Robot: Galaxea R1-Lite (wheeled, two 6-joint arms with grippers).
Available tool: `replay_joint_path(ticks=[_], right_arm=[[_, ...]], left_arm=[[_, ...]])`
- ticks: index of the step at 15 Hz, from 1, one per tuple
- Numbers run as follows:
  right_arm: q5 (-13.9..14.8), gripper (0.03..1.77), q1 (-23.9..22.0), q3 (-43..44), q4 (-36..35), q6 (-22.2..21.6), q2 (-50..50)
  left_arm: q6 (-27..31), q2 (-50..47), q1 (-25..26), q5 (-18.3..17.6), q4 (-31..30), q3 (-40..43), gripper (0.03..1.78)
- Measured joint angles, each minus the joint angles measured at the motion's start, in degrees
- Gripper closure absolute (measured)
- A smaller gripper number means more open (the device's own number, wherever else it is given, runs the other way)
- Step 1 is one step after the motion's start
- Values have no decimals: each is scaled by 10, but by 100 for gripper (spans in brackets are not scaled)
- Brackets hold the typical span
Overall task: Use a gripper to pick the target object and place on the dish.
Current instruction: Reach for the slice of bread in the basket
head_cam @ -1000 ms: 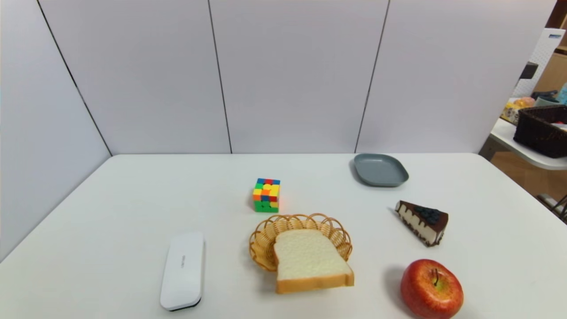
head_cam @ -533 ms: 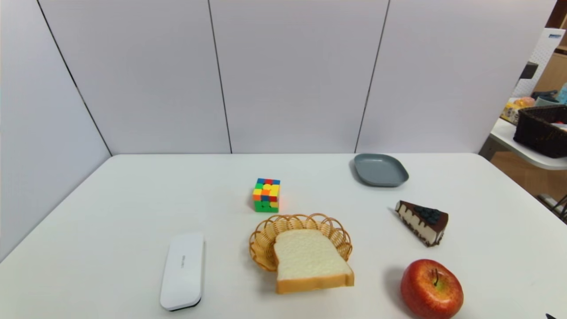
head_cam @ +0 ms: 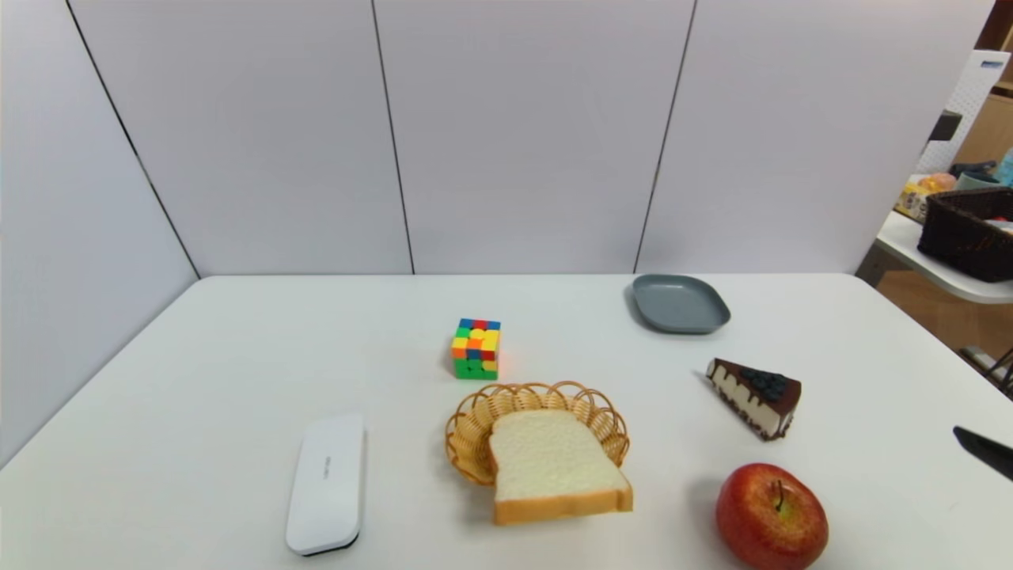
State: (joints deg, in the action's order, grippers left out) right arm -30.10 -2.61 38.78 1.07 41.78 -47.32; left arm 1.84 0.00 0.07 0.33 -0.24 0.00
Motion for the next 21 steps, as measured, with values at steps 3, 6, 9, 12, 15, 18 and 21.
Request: replay_joint_path(ticks=[3,6,9,12,15,18,21], right_arm=[[30,9,4,65,37,-76,-28],[52,9,12,134,131,-118,-51],[50,9,24,183,137,-105,-80],[49,9,51,186,143,-28,-96],[54,9,94,165,143,13,-105],[81,9,129,140,138,41,-115],[125,9,184,130,133,44,-129]], left_arm=[[0,0,0,0,0,0,12],[0,0,0,0,0,0,12],[0,0,0,0,0,0,12],[0,0,0,0,0,0,12],[0,0,0,0,0,0,12],[0,0,0,-1,0,0,12],[0,0,0,0,0,0,12]])
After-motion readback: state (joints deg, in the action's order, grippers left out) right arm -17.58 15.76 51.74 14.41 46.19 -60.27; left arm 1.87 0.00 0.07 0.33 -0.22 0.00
